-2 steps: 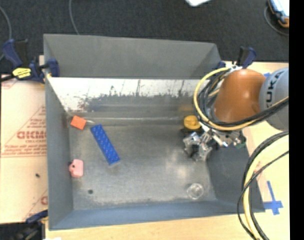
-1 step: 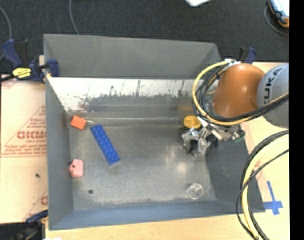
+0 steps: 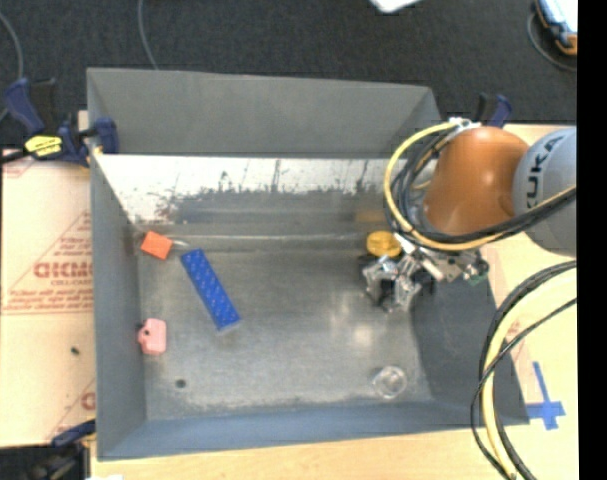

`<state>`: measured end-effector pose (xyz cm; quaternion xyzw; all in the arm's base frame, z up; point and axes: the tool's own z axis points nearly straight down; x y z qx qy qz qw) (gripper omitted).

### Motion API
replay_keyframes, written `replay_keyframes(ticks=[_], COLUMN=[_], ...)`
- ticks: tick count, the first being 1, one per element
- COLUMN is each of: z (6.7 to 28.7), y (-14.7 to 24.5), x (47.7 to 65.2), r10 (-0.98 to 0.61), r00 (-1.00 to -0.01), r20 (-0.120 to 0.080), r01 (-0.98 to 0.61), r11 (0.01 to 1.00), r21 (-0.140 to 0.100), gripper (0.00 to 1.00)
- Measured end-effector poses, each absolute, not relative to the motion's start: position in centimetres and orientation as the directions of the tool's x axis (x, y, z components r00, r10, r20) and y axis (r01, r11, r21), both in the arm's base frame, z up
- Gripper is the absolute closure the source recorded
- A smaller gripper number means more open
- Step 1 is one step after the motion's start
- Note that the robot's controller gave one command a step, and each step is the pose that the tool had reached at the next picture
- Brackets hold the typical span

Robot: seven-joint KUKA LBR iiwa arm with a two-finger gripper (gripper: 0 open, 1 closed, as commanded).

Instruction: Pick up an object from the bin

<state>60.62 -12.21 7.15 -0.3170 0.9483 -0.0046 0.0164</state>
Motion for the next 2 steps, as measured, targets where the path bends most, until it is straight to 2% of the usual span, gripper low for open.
replay_keyframes(ticks=[2], z=[7.14], y=[-12.2], x=[60.61], r10=[-0.599], r00=[-0.8], r20=[-0.028], r01=[-0.599], r11=[0.801], r21=[-0.018], gripper=[1.0])
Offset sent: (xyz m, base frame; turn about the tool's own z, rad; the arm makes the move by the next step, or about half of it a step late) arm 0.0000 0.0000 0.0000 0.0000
